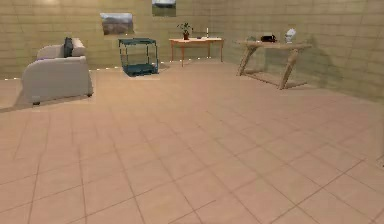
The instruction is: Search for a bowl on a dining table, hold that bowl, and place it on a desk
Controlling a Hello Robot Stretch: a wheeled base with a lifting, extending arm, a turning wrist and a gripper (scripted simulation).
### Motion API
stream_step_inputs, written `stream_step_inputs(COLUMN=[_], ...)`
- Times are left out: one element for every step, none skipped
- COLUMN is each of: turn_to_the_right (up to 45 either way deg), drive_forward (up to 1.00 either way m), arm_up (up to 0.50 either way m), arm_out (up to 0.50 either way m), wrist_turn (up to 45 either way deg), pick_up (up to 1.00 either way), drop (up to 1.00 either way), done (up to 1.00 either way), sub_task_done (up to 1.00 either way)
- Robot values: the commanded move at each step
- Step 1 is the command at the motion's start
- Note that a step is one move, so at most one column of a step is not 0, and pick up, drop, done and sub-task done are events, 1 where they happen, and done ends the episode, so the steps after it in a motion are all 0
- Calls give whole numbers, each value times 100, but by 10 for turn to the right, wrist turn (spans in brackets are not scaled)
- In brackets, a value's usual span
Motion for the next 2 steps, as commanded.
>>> stream_step_inputs(turn_to_the_right=[-30,0], drive_forward=[0,100], arm_up=[0,0], arm_out=[0,0], wrist_turn=[0,0], pick_up=[0,0], drop=[0,0], done=[0,0], sub_task_done=[0,0])
